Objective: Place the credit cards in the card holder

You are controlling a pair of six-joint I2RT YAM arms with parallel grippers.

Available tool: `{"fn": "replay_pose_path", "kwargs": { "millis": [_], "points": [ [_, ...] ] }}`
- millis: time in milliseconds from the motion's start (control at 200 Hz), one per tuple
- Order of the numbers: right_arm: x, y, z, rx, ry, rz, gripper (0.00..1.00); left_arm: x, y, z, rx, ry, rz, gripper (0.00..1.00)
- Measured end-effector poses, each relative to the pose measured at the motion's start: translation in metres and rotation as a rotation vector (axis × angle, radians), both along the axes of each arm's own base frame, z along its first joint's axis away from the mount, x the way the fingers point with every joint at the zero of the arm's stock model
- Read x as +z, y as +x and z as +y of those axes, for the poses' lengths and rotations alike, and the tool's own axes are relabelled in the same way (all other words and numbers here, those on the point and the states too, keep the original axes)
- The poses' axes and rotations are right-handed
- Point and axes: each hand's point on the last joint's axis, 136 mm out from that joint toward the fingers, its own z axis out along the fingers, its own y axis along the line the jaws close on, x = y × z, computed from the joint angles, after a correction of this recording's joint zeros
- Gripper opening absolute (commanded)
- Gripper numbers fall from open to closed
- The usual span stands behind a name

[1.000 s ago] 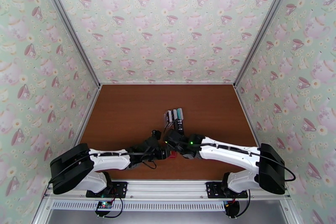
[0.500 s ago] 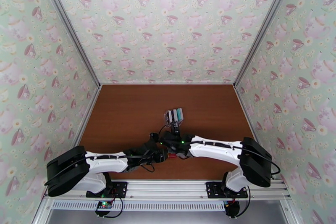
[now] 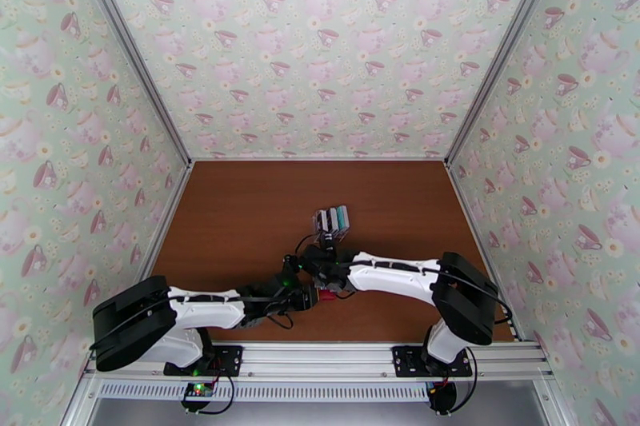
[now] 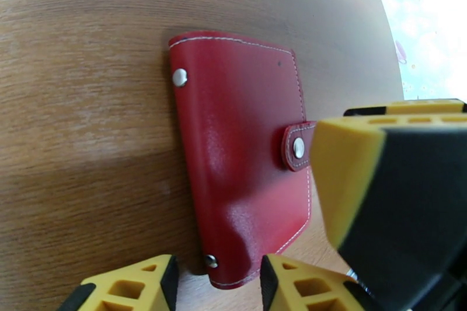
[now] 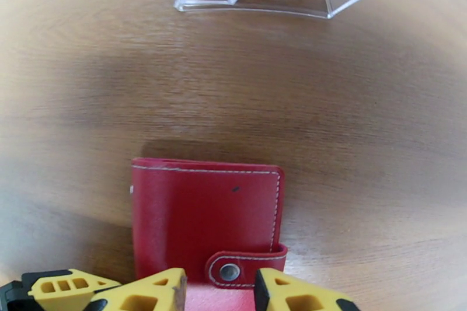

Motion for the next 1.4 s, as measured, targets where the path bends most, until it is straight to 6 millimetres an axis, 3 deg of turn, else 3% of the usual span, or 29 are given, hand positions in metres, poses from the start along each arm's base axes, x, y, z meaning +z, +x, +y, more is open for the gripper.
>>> {"fn": "replay_pose_path", "kwargs": {
  "millis": [701, 1402],
  "points": [
    [-0.011, 0.003, -0.002, -0.024, -0.007, 0.027, 0.34, 0.001, 0.003, 0.000, 0.023, -0.041, -0.018, 0.45],
    [-0.021, -0.003, 0.011, -0.026, 0.050, 0.077, 0.35, 0.000, -0.002, 0.013, 0.070, -0.060, -0.016, 0.39]
  ]
}}
